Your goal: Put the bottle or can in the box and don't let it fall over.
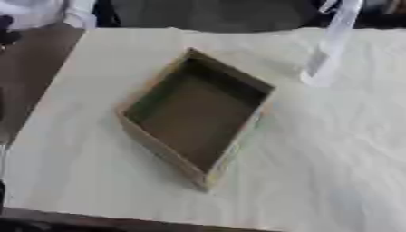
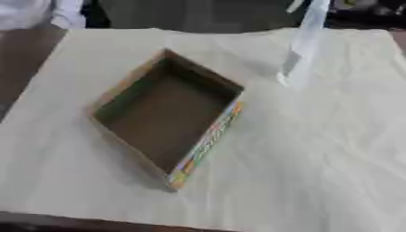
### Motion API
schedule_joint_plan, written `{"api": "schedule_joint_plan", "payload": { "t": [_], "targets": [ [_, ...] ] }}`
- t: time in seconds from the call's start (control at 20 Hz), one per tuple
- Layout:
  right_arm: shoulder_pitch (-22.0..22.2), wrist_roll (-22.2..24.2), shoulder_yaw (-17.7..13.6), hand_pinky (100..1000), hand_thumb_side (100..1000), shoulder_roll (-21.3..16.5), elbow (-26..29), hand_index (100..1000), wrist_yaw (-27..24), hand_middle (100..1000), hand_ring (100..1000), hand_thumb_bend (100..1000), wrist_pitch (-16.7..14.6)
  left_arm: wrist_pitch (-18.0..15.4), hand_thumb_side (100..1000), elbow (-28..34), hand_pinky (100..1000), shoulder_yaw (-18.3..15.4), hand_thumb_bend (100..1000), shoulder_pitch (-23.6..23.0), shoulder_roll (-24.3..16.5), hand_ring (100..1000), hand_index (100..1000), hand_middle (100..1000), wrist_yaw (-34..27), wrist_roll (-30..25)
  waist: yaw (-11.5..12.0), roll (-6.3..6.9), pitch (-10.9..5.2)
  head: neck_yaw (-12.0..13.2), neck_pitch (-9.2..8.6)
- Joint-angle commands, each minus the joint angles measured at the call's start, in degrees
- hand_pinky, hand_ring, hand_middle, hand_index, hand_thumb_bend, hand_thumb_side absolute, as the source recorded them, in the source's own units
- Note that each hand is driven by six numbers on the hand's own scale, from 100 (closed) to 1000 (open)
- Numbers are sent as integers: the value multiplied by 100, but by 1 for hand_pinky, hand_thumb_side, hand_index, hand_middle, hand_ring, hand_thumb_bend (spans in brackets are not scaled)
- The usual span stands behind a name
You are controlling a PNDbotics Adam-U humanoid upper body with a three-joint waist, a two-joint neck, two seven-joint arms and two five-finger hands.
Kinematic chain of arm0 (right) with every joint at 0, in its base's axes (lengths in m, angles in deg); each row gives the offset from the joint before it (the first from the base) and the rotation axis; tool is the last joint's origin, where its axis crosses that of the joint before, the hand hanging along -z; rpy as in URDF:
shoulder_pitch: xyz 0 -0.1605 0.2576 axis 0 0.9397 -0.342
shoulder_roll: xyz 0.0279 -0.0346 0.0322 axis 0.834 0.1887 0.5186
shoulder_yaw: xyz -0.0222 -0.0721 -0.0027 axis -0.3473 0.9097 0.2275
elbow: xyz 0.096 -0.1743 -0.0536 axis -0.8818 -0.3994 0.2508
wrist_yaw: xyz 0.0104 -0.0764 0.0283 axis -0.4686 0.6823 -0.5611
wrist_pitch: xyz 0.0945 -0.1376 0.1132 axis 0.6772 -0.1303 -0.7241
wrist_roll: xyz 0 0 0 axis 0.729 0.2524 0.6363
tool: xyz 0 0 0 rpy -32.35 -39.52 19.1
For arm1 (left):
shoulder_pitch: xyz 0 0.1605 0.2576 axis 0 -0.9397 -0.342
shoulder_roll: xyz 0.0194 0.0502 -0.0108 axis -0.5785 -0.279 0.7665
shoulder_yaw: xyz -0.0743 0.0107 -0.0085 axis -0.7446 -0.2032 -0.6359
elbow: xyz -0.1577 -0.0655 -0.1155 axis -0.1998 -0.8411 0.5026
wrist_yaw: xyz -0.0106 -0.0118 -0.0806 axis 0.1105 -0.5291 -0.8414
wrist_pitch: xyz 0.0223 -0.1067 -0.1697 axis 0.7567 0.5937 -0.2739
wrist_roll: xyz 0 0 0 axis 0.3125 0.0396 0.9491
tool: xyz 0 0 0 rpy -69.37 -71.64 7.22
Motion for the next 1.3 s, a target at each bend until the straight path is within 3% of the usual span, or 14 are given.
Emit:
{"api": "schedule_joint_plan", "payload": {
  "t": [0.05, 0.35, 0.8, 1.05, 1.3],
  "targets": [
    [-128, 30, -23, 865, 684, -266, -53, 878, -68, 844, 886, 100, -21, 26, 639, 41, 718, 13, 256, 31, -221, 720, 879, 734, -18, -20, 33, -6, -163, -3, 0],
    [-170, 102, -1, 866, 682, -361, -132, 879, -105, 847, 888, 100, -38, 38, 631, 68, 719, 26, 258, 40, -249, 721, 878, 734, -11, -16, 85, 9, -245, -10, -180],
    [-306, 237, 30, 868, 689, -536, -190, 882, -22, 854, 894, 100, -14, 47, 639, 105, 718, 18, 253, -9, -274, 720, 878, 733, 4, -4, 70, 17, -162, -124, -522],
    [-664, 478, 90, 873, 705, -749, -494, 888, 288, 861, 902, 100, 14, 51, 637, 95, 717, 36, 252, 13, -302, 720, 877, 734, 6, -21, 39, 25, -162, -151, -510],
    [-1303, 859, 295, 891, 747, -1046, -1176, 909, 973, 896, 932, 100, 63, 48, 632, 87, 717, 67, 253, 40, -344, 720, 877, 734, -2, -50, 3, 4, -229, -181, -355]
  ]
}}
